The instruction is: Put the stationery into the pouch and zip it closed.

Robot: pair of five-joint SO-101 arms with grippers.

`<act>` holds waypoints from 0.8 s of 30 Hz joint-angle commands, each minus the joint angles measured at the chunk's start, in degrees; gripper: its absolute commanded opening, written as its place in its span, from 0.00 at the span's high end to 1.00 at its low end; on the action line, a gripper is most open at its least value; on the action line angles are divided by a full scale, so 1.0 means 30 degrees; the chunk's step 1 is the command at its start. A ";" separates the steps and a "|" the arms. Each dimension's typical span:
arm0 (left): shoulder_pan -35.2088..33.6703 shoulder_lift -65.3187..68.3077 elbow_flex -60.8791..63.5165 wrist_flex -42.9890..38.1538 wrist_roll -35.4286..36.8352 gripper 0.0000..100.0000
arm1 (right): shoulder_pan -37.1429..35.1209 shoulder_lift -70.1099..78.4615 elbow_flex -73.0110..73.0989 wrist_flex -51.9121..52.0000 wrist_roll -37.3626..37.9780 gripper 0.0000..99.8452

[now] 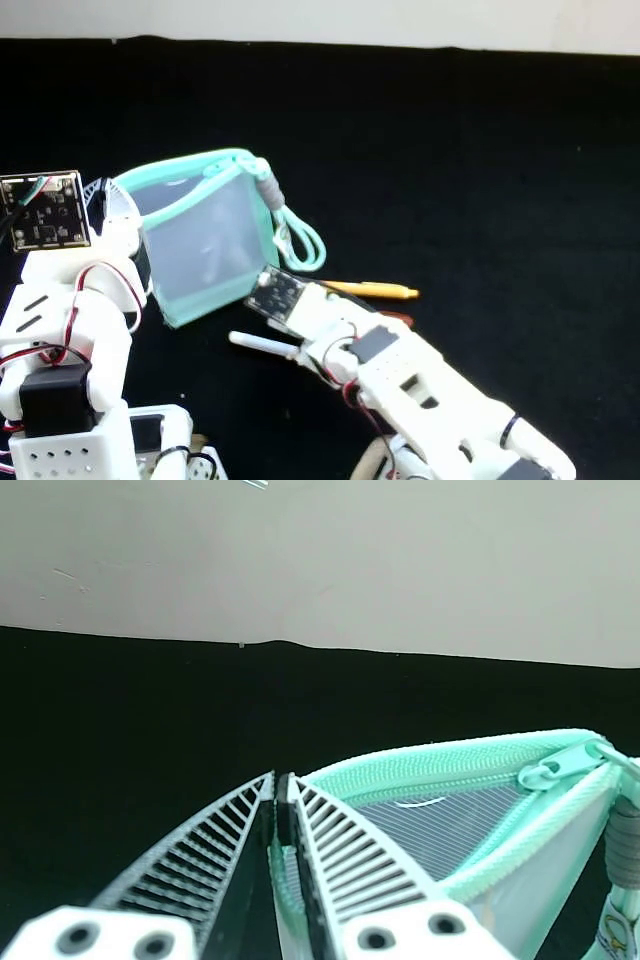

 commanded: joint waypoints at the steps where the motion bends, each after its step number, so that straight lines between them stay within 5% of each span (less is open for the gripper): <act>1: -0.0278 0.0718 0.0484 0.0000 -0.0029 0.99 | 0.0864 0.0073 -0.0601 0.0132 -0.0234 0.99; 9: -0.0278 0.0718 0.0484 0.0000 -0.0029 0.99 | 0.1011 -0.2623 -0.0952 0.3326 -0.0352 0.99; 24: -0.0161 0.0601 0.0513 0.0000 -0.0029 0.99 | 0.1011 -0.9626 -0.5465 0.9216 -0.4894 0.99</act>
